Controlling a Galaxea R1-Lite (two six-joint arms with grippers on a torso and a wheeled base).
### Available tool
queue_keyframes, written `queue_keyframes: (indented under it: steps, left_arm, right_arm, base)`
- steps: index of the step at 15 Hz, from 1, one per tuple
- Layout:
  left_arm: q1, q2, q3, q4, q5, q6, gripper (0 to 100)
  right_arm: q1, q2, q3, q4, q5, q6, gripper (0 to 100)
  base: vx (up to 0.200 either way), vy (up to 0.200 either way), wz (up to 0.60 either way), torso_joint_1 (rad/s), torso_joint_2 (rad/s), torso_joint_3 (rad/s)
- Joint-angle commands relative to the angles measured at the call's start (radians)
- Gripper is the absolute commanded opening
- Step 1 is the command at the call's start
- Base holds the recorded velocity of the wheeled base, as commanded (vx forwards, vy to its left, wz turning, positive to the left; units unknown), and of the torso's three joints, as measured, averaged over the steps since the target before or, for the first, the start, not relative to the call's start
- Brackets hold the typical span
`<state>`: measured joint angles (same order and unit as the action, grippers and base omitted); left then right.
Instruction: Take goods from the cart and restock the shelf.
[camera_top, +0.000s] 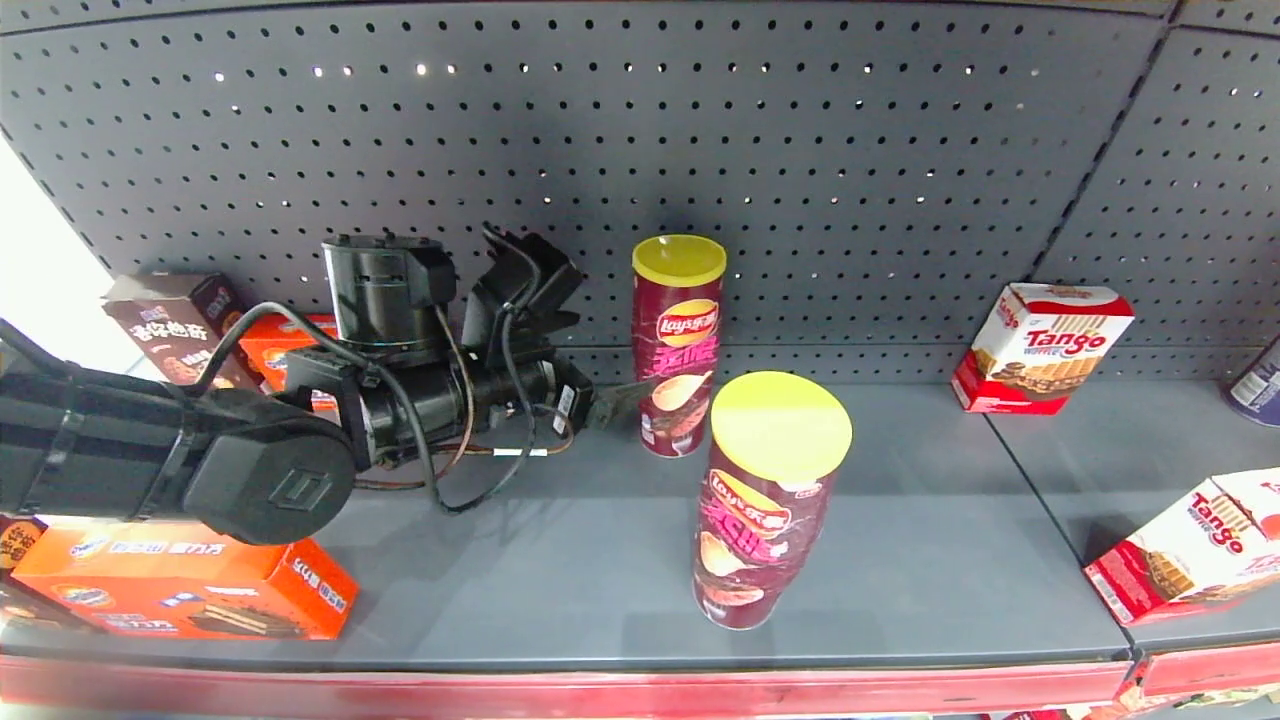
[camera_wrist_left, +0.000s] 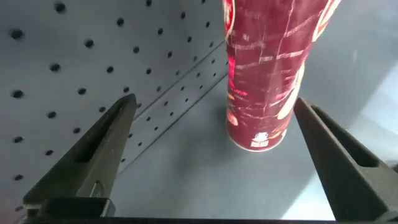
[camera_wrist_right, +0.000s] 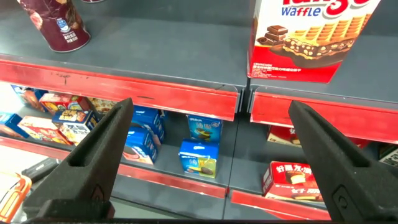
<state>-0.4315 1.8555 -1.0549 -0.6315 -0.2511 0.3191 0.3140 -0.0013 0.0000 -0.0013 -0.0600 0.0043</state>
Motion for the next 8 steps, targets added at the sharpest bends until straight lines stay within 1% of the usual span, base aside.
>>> queue_keyframes:
  steps: [1, 8]
  left_arm:
    - [-0.001, 0.024, -0.002, -0.004, 0.015, 0.000, 100]
    - [0.005, 0.033, -0.007, -0.004, 0.027, -0.002, 100]
  right_arm:
    - [0.000, 0.001, 0.000, 0.000, 0.000, 0.000, 100]
    - [0.000, 0.001, 0.000, 0.000, 0.000, 0.000, 100]
  base:
    - [0.000, 0.000, 0.00, 0.000, 0.00, 0.000]
    - [0.000, 0.000, 0.00, 0.000, 0.00, 0.000]
